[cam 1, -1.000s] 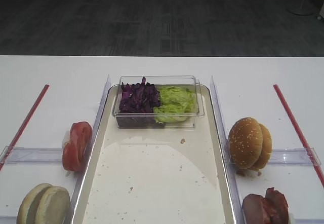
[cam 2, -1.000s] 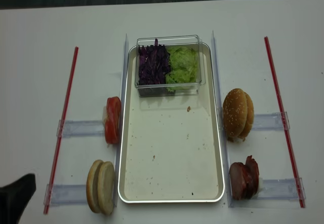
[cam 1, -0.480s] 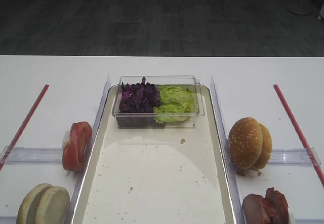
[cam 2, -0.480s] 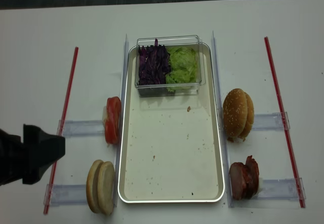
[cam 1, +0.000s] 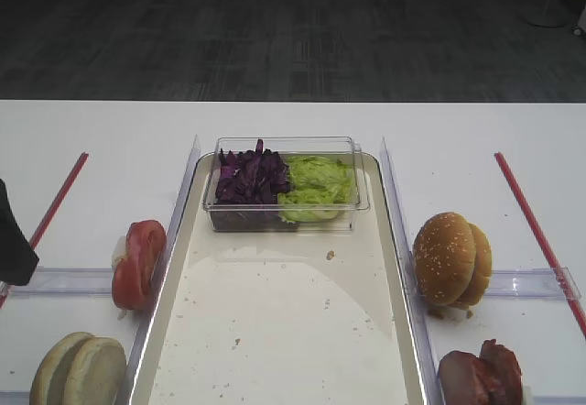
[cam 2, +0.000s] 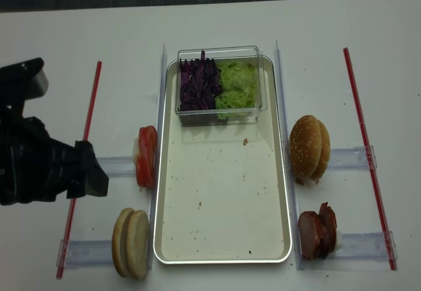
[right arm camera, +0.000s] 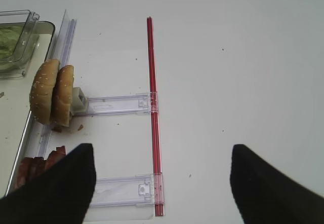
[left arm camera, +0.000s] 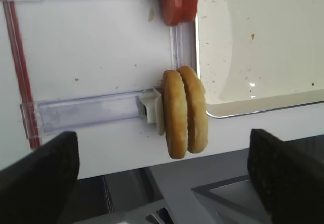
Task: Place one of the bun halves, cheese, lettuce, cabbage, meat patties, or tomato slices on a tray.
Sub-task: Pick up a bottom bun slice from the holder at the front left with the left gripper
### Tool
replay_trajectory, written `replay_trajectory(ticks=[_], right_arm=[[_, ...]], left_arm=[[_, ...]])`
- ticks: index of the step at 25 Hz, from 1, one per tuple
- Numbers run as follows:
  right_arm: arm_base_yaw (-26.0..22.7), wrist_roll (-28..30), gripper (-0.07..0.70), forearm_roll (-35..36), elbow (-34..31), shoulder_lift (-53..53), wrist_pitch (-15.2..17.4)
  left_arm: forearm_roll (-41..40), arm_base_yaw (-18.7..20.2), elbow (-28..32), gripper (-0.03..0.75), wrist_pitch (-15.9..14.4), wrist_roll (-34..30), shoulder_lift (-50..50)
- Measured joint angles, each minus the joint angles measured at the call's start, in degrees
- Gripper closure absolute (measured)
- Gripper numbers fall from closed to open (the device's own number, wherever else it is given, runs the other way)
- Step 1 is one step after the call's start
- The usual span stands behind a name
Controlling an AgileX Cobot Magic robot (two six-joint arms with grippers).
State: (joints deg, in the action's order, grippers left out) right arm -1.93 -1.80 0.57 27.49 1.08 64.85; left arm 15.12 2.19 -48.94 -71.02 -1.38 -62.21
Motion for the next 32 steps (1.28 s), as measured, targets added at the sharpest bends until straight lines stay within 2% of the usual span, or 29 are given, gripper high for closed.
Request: replay_trajectory(ticks=[8,23,27,29,30,31,32], right_arm=[[0.0,0.0,0.061,0.0,0.0,0.0,0.0],[0.0,0.0,0.061,0.0,0.0,0.0,0.0],[0.0,0.0,0.061,0.0,0.0,0.0,0.0],[0.0,0.0,0.061,0.0,0.0,0.0,0.0],[0.0,0.0,0.061,0.0,0.0,0.0,0.0],[0.0,0.0,0.061,0.0,0.0,0.0,0.0],[0.0,0.0,0.061,0.0,0.0,0.0,0.0]], left_arm=[[-3.25,0.0,-0.02,0.111,0.38,-1.0,-5.25],[-7.66,1.74,-0.24,0.127,0.57,-0.45,-5.56],[-7.54,5.33,-0.24,0.127,0.57,1.38,-5.56],[-7.54,8.91,-0.24,0.127,0.57,3.8,-5.69],[-7.54,12.49,-0.24,0.127,0.57,6.28,-6.22],[-7.54,14.46,-0.24,0.127,0.62,7.63,-6.76],[-7.54,14.46,-0.24,0.127,0.62,7.63,-6.76]])
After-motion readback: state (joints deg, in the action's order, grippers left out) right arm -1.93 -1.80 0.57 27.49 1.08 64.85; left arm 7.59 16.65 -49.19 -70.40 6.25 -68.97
